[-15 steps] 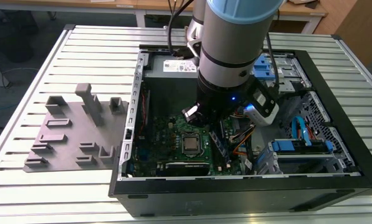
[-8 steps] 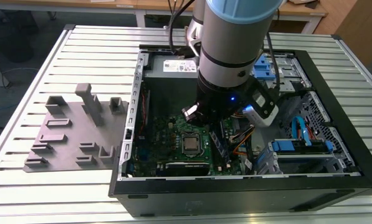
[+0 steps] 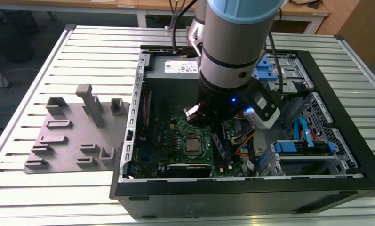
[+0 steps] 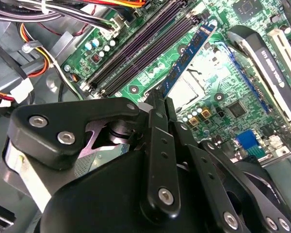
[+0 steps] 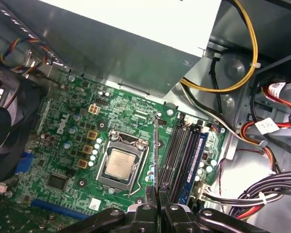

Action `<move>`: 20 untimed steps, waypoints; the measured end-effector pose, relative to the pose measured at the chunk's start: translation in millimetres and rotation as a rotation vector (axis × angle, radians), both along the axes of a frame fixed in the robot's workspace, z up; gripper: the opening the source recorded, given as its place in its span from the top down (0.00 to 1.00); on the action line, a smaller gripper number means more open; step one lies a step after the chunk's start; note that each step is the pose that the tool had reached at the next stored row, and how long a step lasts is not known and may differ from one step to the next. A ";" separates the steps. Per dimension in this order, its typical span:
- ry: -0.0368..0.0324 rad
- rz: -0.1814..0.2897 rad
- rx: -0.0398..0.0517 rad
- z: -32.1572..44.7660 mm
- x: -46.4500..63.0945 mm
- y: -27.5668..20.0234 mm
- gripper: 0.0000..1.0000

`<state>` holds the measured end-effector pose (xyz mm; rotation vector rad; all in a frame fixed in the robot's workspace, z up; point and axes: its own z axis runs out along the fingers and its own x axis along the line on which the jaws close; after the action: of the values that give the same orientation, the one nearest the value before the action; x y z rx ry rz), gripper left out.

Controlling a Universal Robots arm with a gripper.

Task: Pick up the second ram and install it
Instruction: 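Insert the second ram into the second slot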

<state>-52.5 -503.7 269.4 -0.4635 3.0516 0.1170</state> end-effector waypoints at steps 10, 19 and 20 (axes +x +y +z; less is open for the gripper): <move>0.0000 -0.058 -0.0001 0.0 0.0 0.0 0.89; 0.0000 -0.111 -0.0001 -0.1 0.0 0.0 0.89; 0.0000 -0.118 0.0000 -0.1 0.0 0.0 0.89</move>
<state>-52.5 -503.7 269.3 -0.2828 3.0694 0.1117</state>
